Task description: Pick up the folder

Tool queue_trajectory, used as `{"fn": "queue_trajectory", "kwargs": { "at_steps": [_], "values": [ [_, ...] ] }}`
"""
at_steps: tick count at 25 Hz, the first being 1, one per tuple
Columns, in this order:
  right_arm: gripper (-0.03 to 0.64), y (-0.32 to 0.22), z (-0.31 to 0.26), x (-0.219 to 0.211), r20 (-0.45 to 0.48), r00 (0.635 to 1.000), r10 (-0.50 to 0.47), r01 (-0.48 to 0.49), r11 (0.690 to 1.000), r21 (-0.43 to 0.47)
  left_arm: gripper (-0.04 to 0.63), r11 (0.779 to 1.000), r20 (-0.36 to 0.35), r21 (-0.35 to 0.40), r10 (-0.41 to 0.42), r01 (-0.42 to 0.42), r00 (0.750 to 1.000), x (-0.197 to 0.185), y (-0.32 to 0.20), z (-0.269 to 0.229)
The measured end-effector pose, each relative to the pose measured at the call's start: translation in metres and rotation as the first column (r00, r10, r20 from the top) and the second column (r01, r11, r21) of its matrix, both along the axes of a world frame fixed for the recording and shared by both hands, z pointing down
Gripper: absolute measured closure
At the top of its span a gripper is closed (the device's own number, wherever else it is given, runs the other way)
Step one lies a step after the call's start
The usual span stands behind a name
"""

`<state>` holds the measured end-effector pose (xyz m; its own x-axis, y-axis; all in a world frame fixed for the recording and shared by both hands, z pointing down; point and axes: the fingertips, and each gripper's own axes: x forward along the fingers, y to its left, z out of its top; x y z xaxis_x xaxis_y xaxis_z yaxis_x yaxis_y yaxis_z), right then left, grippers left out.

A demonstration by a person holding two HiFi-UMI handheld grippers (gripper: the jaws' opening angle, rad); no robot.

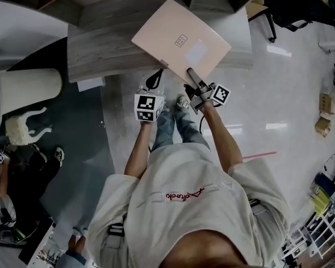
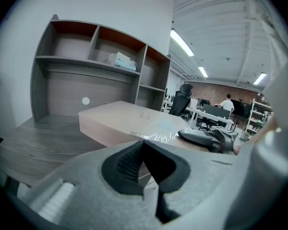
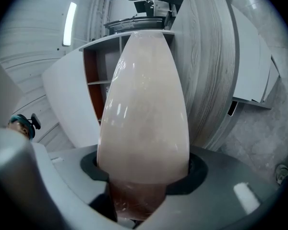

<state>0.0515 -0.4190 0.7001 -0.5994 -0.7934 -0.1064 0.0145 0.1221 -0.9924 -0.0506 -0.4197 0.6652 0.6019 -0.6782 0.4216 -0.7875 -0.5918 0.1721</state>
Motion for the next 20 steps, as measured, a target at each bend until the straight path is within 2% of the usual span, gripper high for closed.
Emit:
{"fn": "queue_trajectory", "kwargs": {
  "at_steps": [11, 20],
  "values": [
    [0.333, -0.001, -0.045, 0.004, -0.003, 0.999, 0.054, -0.054, 0.997, 0.053, 0.595, 0.997, -0.031, 0.082, 0.002, 0.0, 1.0, -0.004, -0.01, -0.041],
    [0.333, 0.001, -0.088, 0.007, 0.024, 0.998, 0.06, -0.062, 0.993, 0.104, 0.595, 0.989, -0.049, 0.149, -0.002, 0.01, 0.999, -0.004, -0.018, -0.079]
  ]
}}
